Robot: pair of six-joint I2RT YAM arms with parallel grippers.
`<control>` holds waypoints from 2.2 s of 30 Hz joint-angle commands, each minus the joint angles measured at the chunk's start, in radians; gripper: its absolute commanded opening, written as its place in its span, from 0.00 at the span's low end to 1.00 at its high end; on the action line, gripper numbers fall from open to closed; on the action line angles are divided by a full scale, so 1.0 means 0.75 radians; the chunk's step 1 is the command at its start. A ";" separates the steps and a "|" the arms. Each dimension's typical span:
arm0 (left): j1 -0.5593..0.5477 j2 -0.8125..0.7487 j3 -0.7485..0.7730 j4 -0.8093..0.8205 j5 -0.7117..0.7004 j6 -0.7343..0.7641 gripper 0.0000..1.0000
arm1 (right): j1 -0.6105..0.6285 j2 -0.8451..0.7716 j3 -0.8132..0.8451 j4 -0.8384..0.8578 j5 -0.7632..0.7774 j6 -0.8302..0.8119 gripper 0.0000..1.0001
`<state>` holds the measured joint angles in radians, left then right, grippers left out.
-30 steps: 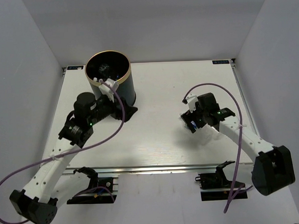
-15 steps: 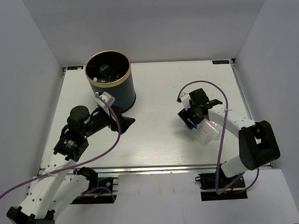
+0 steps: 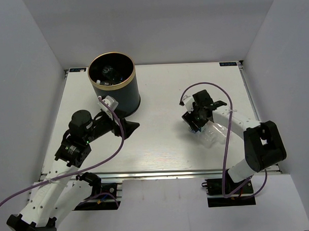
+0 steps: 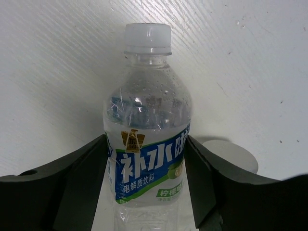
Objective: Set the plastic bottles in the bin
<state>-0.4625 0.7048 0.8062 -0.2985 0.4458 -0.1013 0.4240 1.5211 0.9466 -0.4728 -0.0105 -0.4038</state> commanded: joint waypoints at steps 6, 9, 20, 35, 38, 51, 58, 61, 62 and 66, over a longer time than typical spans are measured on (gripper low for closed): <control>-0.003 -0.025 -0.022 -0.001 0.011 0.012 0.96 | 0.040 0.093 -0.004 -0.079 -0.037 -0.006 0.73; -0.003 -0.025 -0.022 -0.001 0.011 0.012 0.97 | 0.046 0.081 0.002 -0.077 -0.053 -0.006 0.70; 0.009 -0.134 -0.062 0.044 0.066 0.041 0.97 | 0.101 0.037 0.453 -0.365 -0.264 -0.063 0.12; 0.026 -0.643 -0.134 0.022 -0.451 -0.010 0.97 | 0.333 0.340 1.616 -0.268 -0.497 -0.359 0.12; 0.026 -0.657 -0.134 0.022 -0.494 -0.010 0.98 | 0.345 0.318 1.504 0.028 -0.609 -0.406 0.10; 0.050 -0.659 -0.122 -0.003 -0.494 -0.010 0.98 | 0.371 0.727 1.846 0.603 -0.933 -0.374 0.09; 0.064 -0.713 -0.122 -0.015 -0.496 -0.010 0.98 | 0.386 0.953 1.810 1.084 -1.005 -0.300 0.07; 0.064 -0.725 -0.122 -0.015 -0.496 -0.010 0.98 | 0.388 1.034 1.806 1.295 -0.978 -0.237 0.12; 0.064 -0.725 -0.122 -0.015 -0.496 -0.010 0.98 | 0.392 1.050 1.814 1.305 -0.962 -0.210 0.19; 0.077 -0.725 -0.122 -0.015 -0.484 -0.010 0.98 | 0.400 1.073 1.810 1.293 -0.906 -0.196 0.90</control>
<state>-0.4133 0.1596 0.7132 -0.2958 0.0811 -0.1047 0.7151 2.3524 2.2925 0.3462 -0.7200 -0.5823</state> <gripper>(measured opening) 0.979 0.880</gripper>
